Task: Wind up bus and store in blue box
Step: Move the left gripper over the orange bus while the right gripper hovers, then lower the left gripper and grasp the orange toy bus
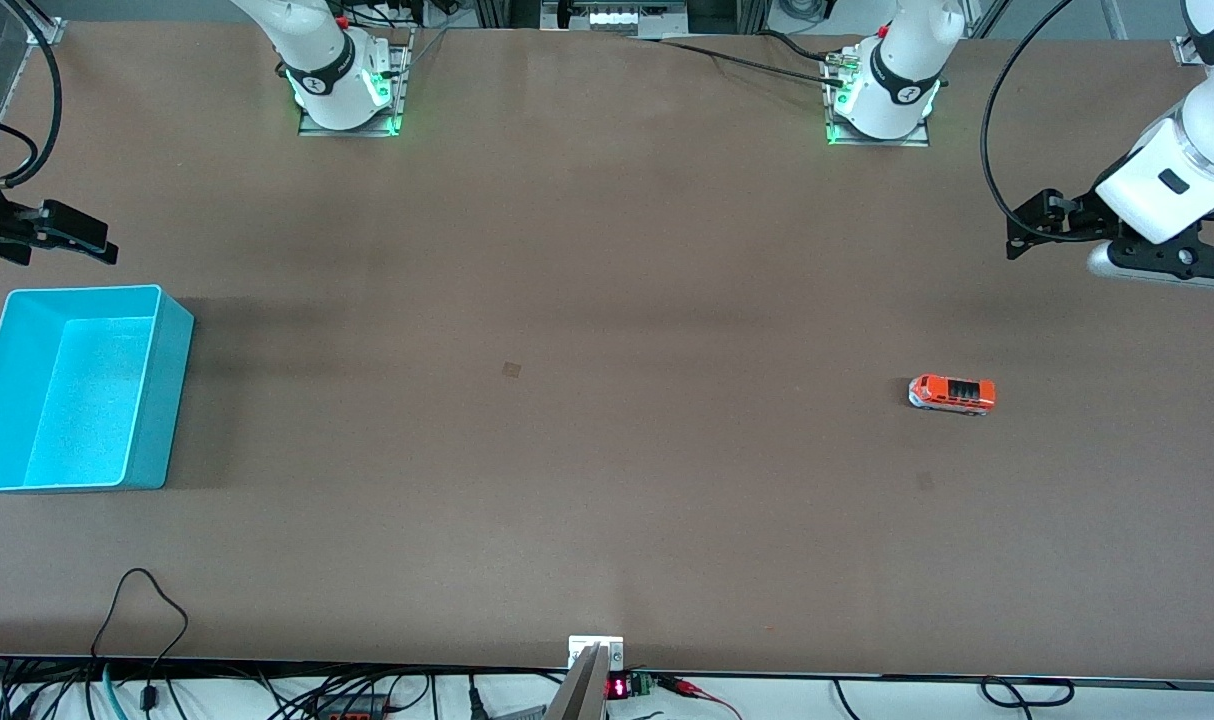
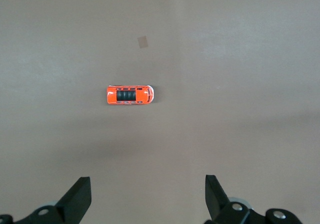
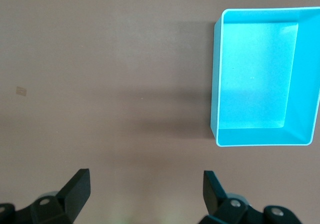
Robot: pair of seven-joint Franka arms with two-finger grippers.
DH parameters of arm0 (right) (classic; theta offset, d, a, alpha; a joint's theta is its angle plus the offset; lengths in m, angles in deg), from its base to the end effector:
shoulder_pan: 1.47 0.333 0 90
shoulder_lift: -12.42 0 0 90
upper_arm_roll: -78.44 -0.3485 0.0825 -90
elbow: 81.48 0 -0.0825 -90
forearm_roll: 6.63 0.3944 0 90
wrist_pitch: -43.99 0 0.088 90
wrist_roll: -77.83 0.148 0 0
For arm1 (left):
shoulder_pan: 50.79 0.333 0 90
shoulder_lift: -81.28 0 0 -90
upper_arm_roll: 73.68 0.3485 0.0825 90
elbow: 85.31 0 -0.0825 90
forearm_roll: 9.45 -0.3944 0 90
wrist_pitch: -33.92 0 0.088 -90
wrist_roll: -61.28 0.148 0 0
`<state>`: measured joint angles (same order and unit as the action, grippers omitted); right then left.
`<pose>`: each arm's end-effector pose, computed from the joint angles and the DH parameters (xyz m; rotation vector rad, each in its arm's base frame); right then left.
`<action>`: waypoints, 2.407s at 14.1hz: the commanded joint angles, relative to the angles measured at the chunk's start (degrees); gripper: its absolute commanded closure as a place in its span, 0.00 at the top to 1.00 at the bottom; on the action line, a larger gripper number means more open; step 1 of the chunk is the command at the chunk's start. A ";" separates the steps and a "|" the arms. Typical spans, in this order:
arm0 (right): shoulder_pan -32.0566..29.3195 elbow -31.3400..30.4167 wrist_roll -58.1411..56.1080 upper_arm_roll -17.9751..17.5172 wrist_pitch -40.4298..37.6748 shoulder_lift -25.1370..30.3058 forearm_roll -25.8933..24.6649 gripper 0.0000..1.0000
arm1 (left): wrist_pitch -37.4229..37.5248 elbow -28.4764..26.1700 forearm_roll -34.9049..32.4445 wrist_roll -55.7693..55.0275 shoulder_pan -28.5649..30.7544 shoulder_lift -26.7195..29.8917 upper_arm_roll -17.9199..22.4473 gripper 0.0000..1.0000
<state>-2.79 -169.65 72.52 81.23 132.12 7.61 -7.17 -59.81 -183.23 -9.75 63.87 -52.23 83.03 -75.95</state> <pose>0.5832 -0.0422 0.5804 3.1320 0.0329 -0.1338 0.5533 -0.0354 0.5719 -3.1293 0.1729 0.0667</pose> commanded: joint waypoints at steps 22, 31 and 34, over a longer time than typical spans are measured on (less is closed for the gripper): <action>0.00 -0.51 0.39 -0.07 0.82 -7.32 -0.52 1.00 | 15.35 0.18 -1.02 26.81 -0.24 -3.95 0.16 1.00; 0.62 -0.59 0.30 -0.16 0.73 -7.68 -2.36 1.00 | -21.20 -13.62 -6.30 66.71 2.75 -15.36 0.25 1.00; 0.62 -0.59 0.04 -0.16 0.64 -7.68 -2.36 1.00 | -29.90 -13.71 -6.39 77.00 4.51 -21.16 0.25 1.00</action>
<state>-2.34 -170.10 72.55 81.22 133.21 -0.40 -8.77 -85.67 -197.60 -15.27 133.73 -48.85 65.07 -75.68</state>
